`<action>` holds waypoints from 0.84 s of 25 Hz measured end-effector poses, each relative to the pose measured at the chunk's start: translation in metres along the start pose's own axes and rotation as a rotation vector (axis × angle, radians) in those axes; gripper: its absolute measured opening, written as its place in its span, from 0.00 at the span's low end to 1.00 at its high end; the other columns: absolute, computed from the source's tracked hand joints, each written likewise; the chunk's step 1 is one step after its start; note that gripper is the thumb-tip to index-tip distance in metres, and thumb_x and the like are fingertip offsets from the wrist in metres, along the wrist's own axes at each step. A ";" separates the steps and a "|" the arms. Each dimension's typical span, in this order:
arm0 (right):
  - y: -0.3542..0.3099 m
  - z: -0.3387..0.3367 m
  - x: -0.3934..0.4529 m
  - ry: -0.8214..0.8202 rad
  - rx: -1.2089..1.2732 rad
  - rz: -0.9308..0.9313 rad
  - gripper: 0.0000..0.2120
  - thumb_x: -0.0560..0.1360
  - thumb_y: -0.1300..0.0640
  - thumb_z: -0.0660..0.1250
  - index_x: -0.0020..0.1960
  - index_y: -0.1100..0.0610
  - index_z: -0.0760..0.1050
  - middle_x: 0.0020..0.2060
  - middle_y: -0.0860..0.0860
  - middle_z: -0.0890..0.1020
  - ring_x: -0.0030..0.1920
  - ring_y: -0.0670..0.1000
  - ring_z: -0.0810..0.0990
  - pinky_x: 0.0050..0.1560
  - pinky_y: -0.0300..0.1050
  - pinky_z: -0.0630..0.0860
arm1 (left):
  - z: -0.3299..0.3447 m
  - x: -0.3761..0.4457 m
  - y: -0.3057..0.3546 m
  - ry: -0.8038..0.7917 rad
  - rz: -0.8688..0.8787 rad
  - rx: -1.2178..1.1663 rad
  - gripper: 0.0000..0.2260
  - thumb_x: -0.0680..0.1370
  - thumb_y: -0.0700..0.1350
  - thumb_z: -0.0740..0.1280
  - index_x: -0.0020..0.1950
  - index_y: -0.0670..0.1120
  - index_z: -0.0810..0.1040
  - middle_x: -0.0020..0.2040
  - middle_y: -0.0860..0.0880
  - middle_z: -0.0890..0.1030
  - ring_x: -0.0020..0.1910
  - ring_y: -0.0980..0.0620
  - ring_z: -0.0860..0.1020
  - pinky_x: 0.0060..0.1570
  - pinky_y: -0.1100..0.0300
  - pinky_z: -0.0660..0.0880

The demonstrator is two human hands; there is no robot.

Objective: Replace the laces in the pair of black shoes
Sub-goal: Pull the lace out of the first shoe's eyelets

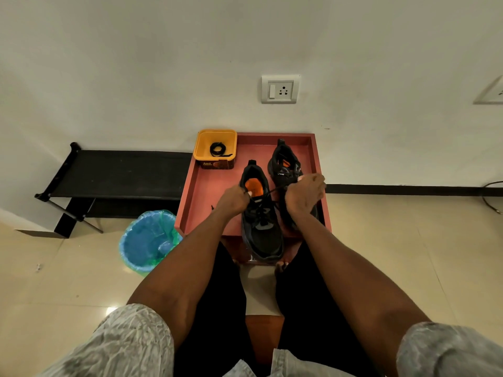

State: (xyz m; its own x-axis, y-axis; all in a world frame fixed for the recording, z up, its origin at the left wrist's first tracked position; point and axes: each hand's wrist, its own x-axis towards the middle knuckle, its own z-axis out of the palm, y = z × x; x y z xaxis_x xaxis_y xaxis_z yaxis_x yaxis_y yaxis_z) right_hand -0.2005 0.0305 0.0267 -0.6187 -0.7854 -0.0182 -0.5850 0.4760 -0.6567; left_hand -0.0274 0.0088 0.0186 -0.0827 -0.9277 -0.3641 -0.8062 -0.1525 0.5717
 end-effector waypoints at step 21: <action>0.000 0.007 -0.016 -0.107 -0.138 -0.334 0.19 0.73 0.63 0.66 0.63 0.56 0.74 0.74 0.59 0.61 0.76 0.61 0.55 0.75 0.60 0.55 | 0.001 0.000 -0.001 0.004 0.005 -0.038 0.14 0.81 0.44 0.61 0.35 0.45 0.70 0.34 0.46 0.74 0.32 0.48 0.71 0.31 0.58 0.65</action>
State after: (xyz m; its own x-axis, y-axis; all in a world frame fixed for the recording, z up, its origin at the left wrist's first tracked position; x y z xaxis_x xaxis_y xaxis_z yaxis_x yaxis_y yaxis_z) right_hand -0.1865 0.0406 0.0221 -0.3274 -0.9400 0.0963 -0.8151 0.2294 -0.5320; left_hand -0.0270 0.0091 0.0168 -0.0846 -0.9297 -0.3585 -0.7827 -0.1606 0.6014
